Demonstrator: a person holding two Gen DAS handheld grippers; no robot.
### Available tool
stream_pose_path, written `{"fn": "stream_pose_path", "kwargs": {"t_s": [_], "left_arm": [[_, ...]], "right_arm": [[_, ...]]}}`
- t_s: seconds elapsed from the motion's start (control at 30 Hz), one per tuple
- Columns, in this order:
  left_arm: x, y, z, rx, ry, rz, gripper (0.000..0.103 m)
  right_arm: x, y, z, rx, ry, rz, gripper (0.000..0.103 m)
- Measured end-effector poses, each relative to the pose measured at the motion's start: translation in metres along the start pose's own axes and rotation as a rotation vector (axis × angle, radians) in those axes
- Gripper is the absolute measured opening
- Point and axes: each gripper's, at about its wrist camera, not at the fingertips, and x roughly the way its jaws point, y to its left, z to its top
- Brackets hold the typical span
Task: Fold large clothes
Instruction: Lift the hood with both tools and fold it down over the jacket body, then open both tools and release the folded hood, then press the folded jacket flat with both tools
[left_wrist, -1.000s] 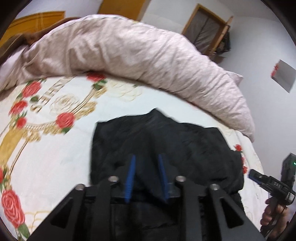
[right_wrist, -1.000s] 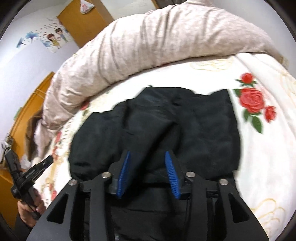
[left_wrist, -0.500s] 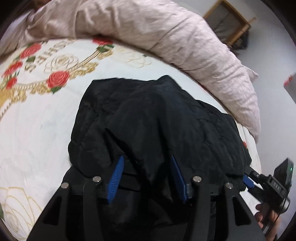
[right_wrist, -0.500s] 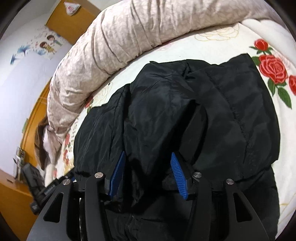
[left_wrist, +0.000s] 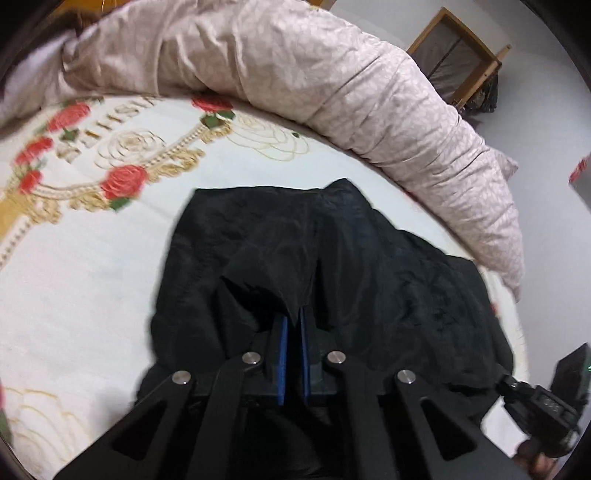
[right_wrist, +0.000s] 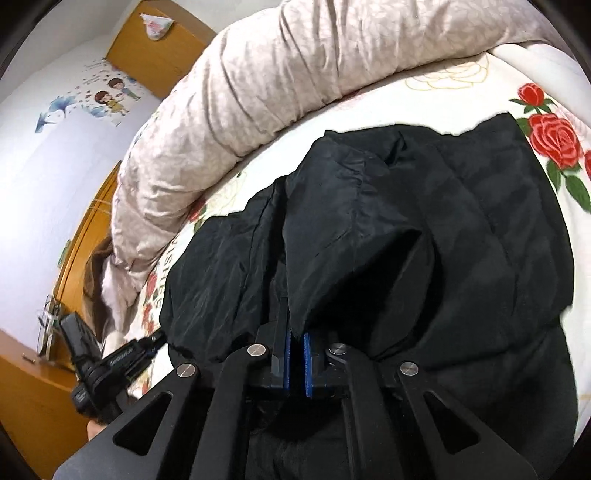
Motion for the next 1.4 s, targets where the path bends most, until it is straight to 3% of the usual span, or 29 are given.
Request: {"fn": "stream_pose_path", "kwargs": {"t_s": [0.13,0.33,0.47,0.57,0.67,0.73,0.9,1.07,1.23,1.4], "left_arm": [[0.019,0.019,-0.016,-0.030,0.058,0.027,0.007],[0.020,0.007,-0.017,0.045,0.054,0.061,0.007],[0.002,0.007,-0.018,0.058,0.046,0.044,0.011],[-0.027,0.006,-0.021,0.095,-0.002,0.052,0.012],[-0.051,0.000,-0.016,0.110,-0.061,0.026,0.015],[-0.053,-0.014,-0.007,0.128,-0.077,-0.013,0.024],[-0.011,-0.055,0.001,0.214,-0.010,-0.061,0.028],[0.036,-0.059,-0.029,0.267,0.077,-0.016,0.029],[0.046,-0.048,-0.042,0.269,0.052,-0.027,0.029],[0.042,-0.050,-0.035,0.260,0.079,-0.021,0.029]], "right_arm": [[0.028,-0.021,-0.022,0.050,0.061,-0.047,0.004],[0.032,-0.012,-0.015,-0.002,0.076,-0.091,0.005],[0.019,-0.006,-0.014,-0.003,0.085,-0.100,0.015],[-0.008,0.003,-0.014,-0.057,0.044,-0.095,0.036],[-0.033,0.014,-0.004,-0.118,-0.037,-0.119,0.037],[-0.037,0.020,0.012,-0.152,-0.084,-0.137,0.037],[-0.005,0.019,0.034,-0.209,-0.087,-0.210,0.037],[0.036,-0.004,0.008,-0.304,-0.008,-0.326,0.037],[0.043,-0.007,-0.011,-0.407,-0.050,-0.379,0.037],[0.040,-0.001,0.001,-0.379,-0.025,-0.396,0.037]]}}
